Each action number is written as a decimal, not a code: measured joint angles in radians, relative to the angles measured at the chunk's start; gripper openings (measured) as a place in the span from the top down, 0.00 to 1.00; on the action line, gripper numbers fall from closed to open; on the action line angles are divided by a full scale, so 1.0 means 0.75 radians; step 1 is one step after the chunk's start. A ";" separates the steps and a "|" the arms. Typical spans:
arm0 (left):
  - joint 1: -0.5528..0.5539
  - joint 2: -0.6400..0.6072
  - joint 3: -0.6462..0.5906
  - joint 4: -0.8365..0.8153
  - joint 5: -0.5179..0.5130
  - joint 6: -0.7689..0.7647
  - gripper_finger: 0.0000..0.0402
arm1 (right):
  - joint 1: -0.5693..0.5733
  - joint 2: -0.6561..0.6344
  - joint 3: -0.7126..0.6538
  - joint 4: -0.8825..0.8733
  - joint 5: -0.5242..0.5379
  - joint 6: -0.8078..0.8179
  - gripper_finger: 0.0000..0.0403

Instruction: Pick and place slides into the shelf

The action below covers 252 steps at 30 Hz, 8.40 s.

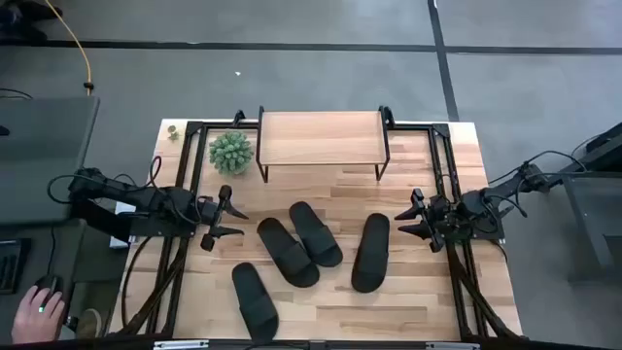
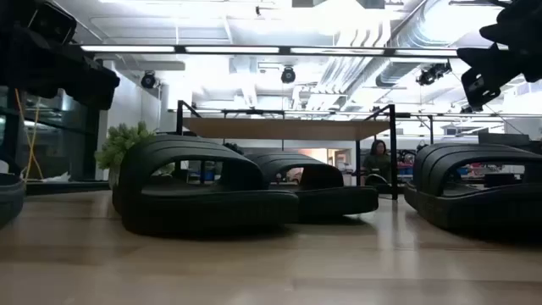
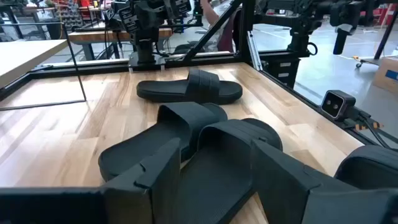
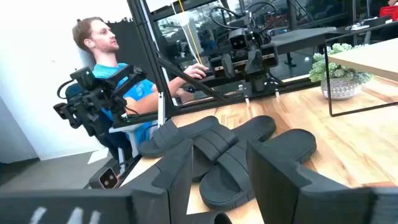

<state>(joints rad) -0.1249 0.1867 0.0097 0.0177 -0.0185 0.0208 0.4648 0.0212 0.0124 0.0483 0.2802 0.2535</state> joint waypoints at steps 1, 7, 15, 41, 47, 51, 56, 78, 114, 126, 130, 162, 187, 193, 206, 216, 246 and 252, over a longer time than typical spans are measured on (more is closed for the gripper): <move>0.000 0.000 0.000 0.000 0.000 0.000 0.56 | 0.000 0.000 0.000 0.000 0.000 0.000 0.65; 0.000 0.000 0.000 0.000 0.000 0.000 0.56 | 0.000 0.000 0.000 0.000 0.000 0.000 0.65; 0.000 0.000 0.000 0.000 0.000 0.000 0.56 | 0.000 0.000 0.000 0.000 0.000 0.000 0.65; 0.000 0.000 0.000 0.000 0.000 0.000 0.56 | 0.000 0.000 0.000 0.000 0.000 0.000 0.65; 0.000 0.000 0.000 0.000 0.000 0.000 0.56 | 0.000 0.000 0.000 0.000 0.000 0.000 0.65; 0.001 0.000 0.000 0.000 0.000 0.000 0.56 | 0.000 0.000 0.000 0.000 0.000 0.000 0.65; 0.000 0.000 0.000 0.000 0.000 0.000 0.56 | 0.000 0.000 0.000 0.000 0.000 0.000 0.65; 0.001 0.000 0.000 0.000 0.000 0.000 0.56 | 0.000 0.000 0.000 0.000 0.000 0.000 0.65; 0.000 0.000 0.000 0.000 0.000 0.000 0.56 | 0.000 0.000 0.000 0.000 0.000 0.000 0.65; 0.000 0.000 0.000 0.000 0.000 0.000 0.56 | 0.000 0.000 0.000 0.000 0.000 0.000 0.65; 0.000 0.000 0.000 0.000 0.000 0.000 0.56 | 0.000 0.000 0.000 0.000 0.000 0.000 0.65; 0.001 0.000 0.000 0.000 0.000 0.000 0.56 | 0.000 0.000 0.000 0.000 0.000 0.000 0.65; 0.000 0.000 0.000 -0.001 0.003 -0.004 0.56 | 0.000 0.000 0.000 0.000 0.000 0.000 0.65; 0.000 0.001 0.000 -0.001 0.003 -0.003 0.56 | 0.000 0.000 0.000 0.000 0.000 0.000 0.65; 0.000 0.000 0.001 0.002 0.001 0.035 0.56 | 0.000 0.000 0.000 0.000 0.000 0.000 0.65; 0.000 0.000 0.001 0.066 0.001 0.032 0.56 | 0.000 0.000 0.000 0.000 0.000 0.000 0.65; 0.001 -0.001 0.127 0.464 -0.303 -0.097 0.56 | 0.000 -0.001 -0.001 0.184 0.224 -0.150 0.65; 0.001 0.000 0.243 0.288 -0.471 -0.248 0.56 | 0.000 -0.002 0.003 0.321 0.250 -0.268 0.65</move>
<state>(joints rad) -0.1246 0.1864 0.1917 0.2340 -0.3717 -0.1654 0.4644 0.0200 0.0148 0.2889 0.4679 0.0526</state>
